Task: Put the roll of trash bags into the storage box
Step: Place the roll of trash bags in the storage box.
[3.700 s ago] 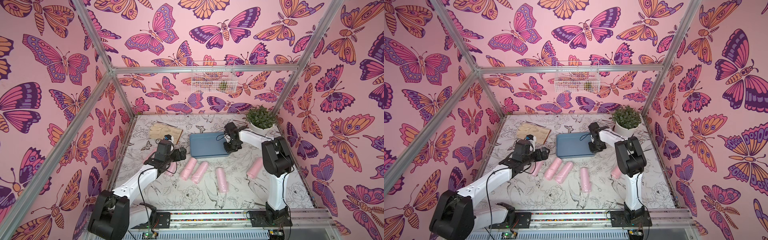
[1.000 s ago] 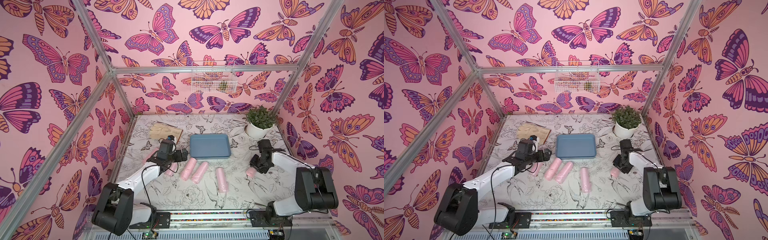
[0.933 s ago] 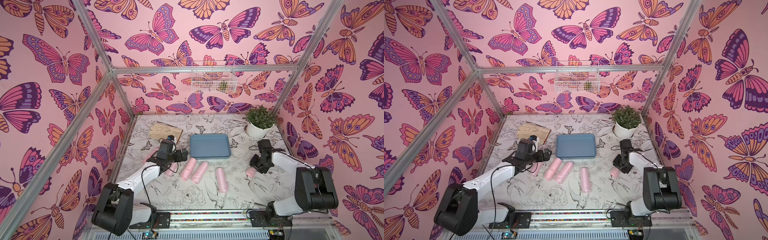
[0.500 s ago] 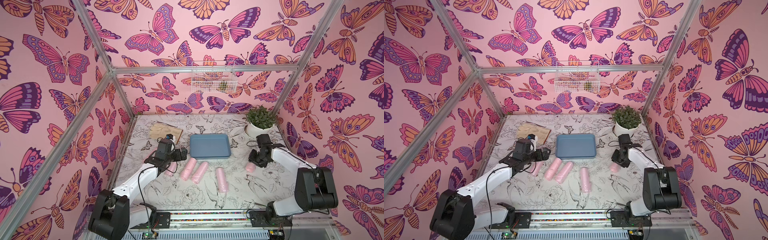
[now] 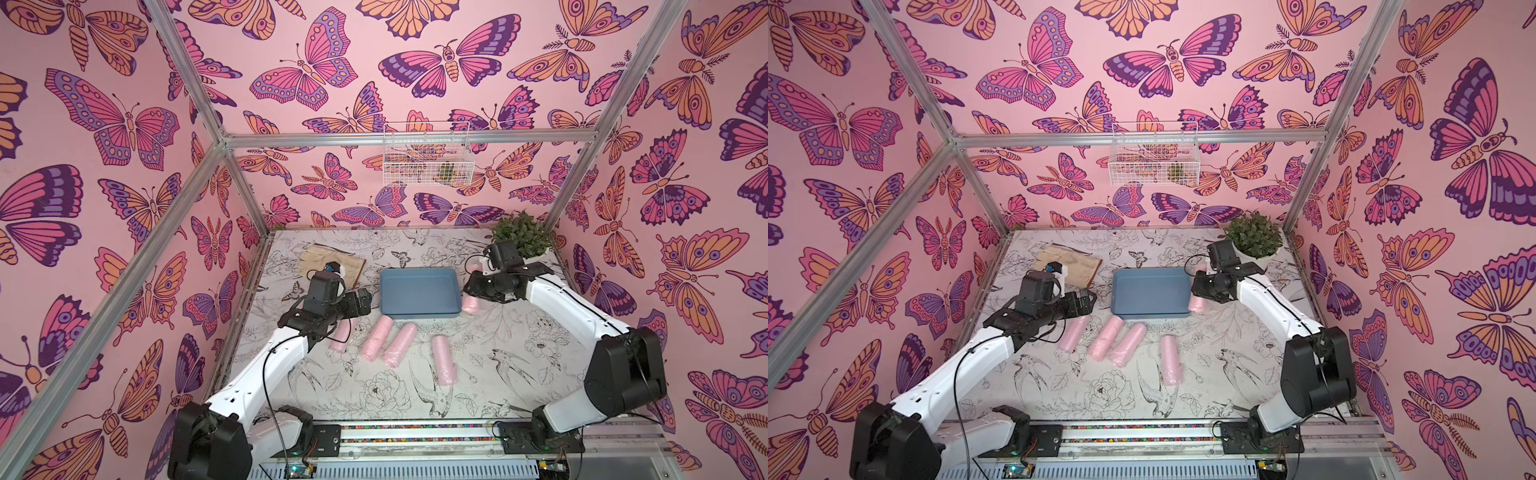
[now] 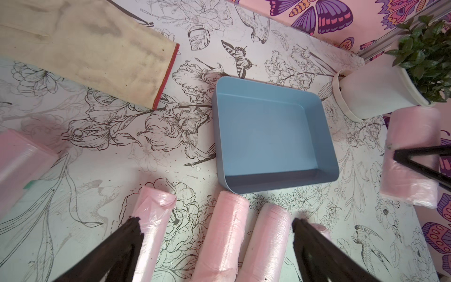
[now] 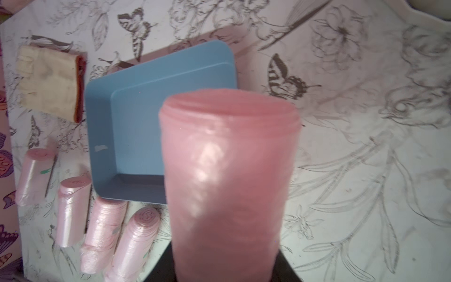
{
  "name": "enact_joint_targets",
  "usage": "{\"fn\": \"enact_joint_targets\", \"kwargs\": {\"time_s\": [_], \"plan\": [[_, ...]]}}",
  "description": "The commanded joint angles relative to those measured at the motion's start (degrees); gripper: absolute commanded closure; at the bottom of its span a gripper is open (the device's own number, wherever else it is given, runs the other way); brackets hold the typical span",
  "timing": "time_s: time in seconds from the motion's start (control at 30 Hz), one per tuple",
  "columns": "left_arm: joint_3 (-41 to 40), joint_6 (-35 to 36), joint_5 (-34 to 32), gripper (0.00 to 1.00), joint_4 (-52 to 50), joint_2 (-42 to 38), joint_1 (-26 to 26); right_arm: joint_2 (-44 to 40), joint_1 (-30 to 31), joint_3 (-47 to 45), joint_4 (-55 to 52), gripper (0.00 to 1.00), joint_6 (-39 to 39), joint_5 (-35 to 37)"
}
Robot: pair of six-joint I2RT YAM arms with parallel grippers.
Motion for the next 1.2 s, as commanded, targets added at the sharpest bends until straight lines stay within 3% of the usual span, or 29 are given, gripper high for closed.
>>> {"fn": "enact_joint_targets", "kwargs": {"time_s": [0.0, 0.33, 0.63, 1.17], "plan": [[0.11, -0.62, -2.46, 0.00, -3.55, -0.19, -0.07, 4.21, 1.91, 4.16, 0.72, 0.65, -1.76, -3.21], [3.23, 2.71, -2.35, 0.00, -3.52, 4.85, 0.36, 19.62, 6.28, 18.37, -0.25, 0.65, -2.42, -7.11], [2.86, 5.63, -3.47, 0.00, -3.51, 4.80, 2.13, 33.33, 9.83, 32.16, 0.34, 0.65, 0.93, -13.41], [2.01, 5.12, -2.18, 0.00, -3.35, 5.34, 4.15, 42.35, 13.35, 35.98, 6.82, 0.66, 7.57, -22.28]]}}
